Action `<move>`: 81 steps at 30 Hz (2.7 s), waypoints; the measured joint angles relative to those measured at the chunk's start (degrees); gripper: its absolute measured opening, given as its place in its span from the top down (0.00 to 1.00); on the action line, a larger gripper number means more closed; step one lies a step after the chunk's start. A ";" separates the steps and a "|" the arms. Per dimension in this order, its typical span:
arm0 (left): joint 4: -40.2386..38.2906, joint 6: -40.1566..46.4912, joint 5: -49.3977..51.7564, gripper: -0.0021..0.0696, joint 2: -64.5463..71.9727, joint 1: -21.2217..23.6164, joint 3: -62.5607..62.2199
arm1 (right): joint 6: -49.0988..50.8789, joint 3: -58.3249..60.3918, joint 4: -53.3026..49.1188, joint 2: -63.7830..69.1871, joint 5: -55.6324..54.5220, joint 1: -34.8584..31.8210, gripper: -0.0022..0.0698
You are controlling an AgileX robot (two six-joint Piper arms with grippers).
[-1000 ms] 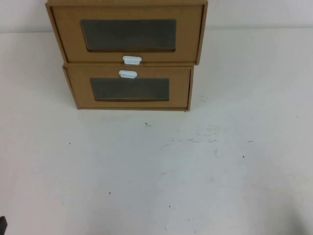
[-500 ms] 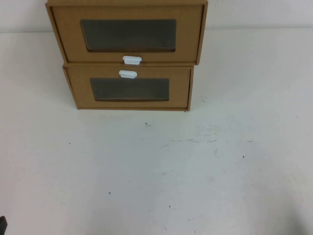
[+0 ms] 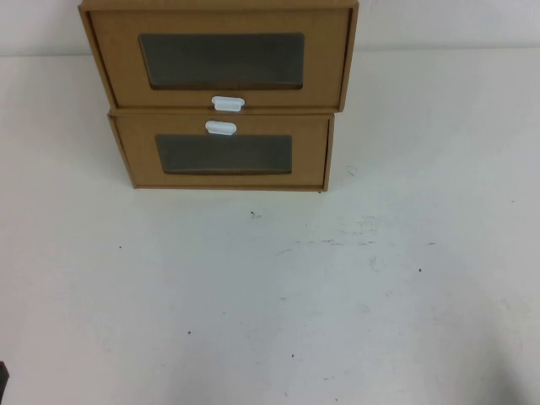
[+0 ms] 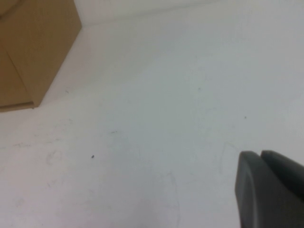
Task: Open the shoe box
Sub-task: 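Pull the top drawer of the cardboard box fully open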
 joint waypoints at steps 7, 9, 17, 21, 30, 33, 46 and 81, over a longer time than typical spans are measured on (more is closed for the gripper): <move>-0.22 -4.56 -8.57 0.97 0.00 0.00 0.00 | 0.00 0.00 0.11 0.00 -6.51 0.00 0.99; -0.22 -7.38 -13.57 0.97 0.00 0.00 0.00 | 0.00 0.00 0.32 0.00 -10.20 0.00 0.99; -0.22 -9.77 -24.25 0.97 0.00 0.00 0.00 | 0.00 0.00 0.52 0.00 -17.61 0.00 0.99; -0.22 -9.86 -24.62 0.97 0.00 0.00 0.00 | 0.00 0.00 0.52 0.00 -18.57 0.00 0.99; -1.92 -20.82 -50.53 0.97 0.00 0.00 0.00 | 6.55 -0.32 2.99 0.00 -46.98 0.00 0.99; -1.92 -21.85 -56.85 0.97 0.00 0.00 -2.20 | 11.19 -4.08 0.93 0.00 -49.17 0.00 0.99; -1.30 -12.54 -24.08 0.97 8.22 0.00 -33.40 | 30.04 -37.57 -27.43 12.95 -33.32 0.00 0.99; -20.56 0.66 11.92 0.97 52.62 0.00 -39.59 | 2.32 -59.41 -35.31 72.80 -2.94 22.19 0.99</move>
